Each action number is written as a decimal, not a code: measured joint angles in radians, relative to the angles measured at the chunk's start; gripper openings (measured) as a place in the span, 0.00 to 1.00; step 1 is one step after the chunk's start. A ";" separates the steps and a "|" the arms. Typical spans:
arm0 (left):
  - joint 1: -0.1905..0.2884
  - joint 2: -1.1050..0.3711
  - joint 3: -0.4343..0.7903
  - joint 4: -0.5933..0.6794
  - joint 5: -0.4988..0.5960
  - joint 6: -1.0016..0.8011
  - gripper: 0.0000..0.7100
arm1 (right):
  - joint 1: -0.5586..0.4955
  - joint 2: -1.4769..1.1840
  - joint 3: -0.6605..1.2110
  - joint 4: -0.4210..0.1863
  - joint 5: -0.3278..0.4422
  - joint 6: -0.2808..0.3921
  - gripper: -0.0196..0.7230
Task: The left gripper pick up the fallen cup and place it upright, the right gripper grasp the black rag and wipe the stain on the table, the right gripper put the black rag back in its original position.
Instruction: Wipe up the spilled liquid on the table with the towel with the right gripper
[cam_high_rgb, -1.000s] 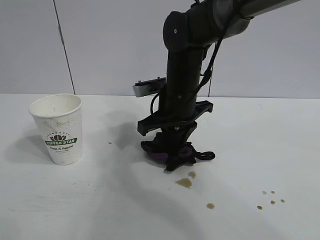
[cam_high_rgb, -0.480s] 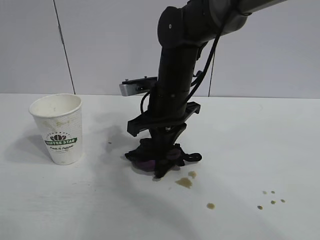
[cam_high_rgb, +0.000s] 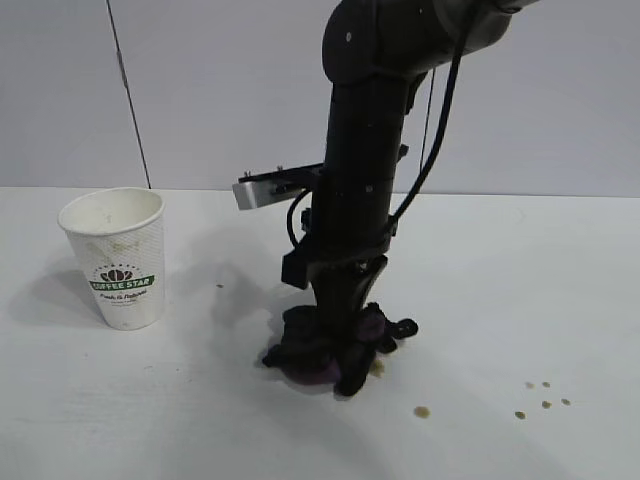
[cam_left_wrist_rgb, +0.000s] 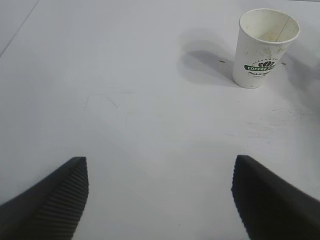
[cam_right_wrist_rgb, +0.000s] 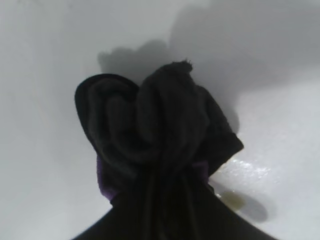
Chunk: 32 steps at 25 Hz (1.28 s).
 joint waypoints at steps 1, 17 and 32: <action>0.000 0.000 0.000 0.000 0.000 0.000 0.80 | 0.000 0.000 0.037 0.001 -0.009 -0.004 0.11; 0.000 0.001 0.000 -0.001 0.000 0.000 0.80 | -0.019 -0.119 0.209 -0.277 -0.249 0.250 0.11; 0.000 0.001 0.000 -0.001 0.000 0.000 0.80 | -0.034 -0.168 0.225 -0.070 -0.124 0.106 0.11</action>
